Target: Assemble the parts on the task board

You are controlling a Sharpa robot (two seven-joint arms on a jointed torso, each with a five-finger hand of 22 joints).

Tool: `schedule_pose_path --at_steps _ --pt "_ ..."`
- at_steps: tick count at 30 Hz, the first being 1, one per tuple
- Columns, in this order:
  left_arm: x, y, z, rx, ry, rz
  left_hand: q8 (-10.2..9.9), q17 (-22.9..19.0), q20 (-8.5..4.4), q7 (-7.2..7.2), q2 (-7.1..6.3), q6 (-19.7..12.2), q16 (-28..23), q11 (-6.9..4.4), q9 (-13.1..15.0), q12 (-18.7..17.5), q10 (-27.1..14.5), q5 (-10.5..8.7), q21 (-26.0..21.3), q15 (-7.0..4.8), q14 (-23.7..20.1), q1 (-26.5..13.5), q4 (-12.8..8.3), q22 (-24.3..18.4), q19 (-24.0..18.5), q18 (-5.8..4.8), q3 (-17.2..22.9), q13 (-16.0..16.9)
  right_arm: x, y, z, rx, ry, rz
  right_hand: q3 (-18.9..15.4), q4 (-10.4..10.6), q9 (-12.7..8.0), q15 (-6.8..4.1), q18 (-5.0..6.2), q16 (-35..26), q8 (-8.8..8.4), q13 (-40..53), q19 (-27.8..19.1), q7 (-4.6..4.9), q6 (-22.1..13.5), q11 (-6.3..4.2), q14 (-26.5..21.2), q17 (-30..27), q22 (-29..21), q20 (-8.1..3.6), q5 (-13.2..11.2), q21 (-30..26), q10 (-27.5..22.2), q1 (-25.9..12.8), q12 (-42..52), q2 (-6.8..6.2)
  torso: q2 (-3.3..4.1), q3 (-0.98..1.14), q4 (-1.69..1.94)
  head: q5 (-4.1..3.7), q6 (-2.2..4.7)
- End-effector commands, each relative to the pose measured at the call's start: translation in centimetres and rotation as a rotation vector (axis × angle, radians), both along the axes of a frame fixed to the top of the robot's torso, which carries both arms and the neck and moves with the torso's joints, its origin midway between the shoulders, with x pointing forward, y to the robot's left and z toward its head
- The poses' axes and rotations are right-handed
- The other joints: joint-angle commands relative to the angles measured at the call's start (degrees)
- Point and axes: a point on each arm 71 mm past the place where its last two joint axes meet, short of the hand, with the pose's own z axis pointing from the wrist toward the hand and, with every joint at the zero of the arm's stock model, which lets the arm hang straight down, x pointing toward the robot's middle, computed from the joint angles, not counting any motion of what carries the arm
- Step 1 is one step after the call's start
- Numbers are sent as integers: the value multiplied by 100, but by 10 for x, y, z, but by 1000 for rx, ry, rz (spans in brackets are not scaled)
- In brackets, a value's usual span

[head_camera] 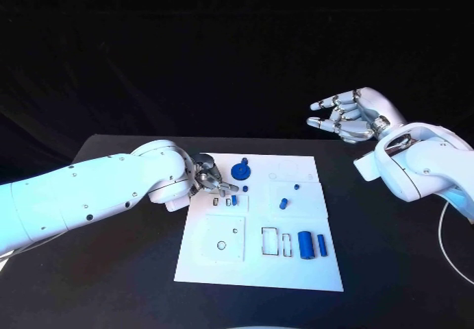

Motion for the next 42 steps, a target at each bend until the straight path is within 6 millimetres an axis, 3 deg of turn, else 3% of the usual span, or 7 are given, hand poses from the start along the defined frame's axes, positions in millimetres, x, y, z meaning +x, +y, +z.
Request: schedule_pose_path --at_steps 1,7,14,29,42 --pt "2 0 0 128 13 5 150 1506 -33 -11 18 -81 17 -26 151 94 42 -30 84 -39 604 -87 -10 337 213 -97 -94 111 3 -2 1 37 -12 -15 -22 -14 2 -39 54 -78 -15 -98 -73 -5 -6 -13 94 -69 -104 -11 9 -86 -49 35 -86 29 12 -7 -3 -4 5" --pt "4 -8 1 146 31 -1 394 1506 -53 -39 50 -168 17 -55 400 209 81 -51 173 -49 604 -170 -3 462 241 -118 -245 255 7 -1 -1 39 -5 -19 -40 -16 0 -39 84 -169 -19 -231 -145 -4 -12 -11 68 -169 -284 -14 20 -207 -106 36 -207 26 14 -1 -1 20 -25" --pt "9 -11 -2 171 62 -7 546 1506 -77 -64 22 -247 17 -80 582 276 111 -79 242 -70 604 -344 1 559 262 -136 -436 344 9 1 -4 36 9 -16 -47 -16 -2 -38 97 -203 -23 -282 -175 -2 -20 -9 58 -203 -361 -14 26 -260 -129 35 -251 27 9 -2 4 -4 -47" --pt "14 -20 -6 206 98 -39 656 1506 -103 -97 0 -263 17 -108 708 395 197 -80 356 -97 604 -431 -4 711 307 -169 -553 495 12 5 -9 32 32 -5 -51 -17 -4 -37 106 -238 -28 -334 -195 0 -30 -8 48 -239 -419 -14 42 -303 -151 39 -294 33 9 -4 -2 13 -101" --pt "17 -25 -8 229 122 -60 708 1506 -113 -105 30 -305 17 -116 788 376 180 -75 358 -106 604 -290 -33 715 303 -168 -542 475 13 8 -11 30 44 5 -47 -27 -2 -40 110 -274 -29 -431 -183 0 -32 -10 56 -247 -473 -17 220 -365 -160 65 -324 53 5 -3 -2 4 -153"
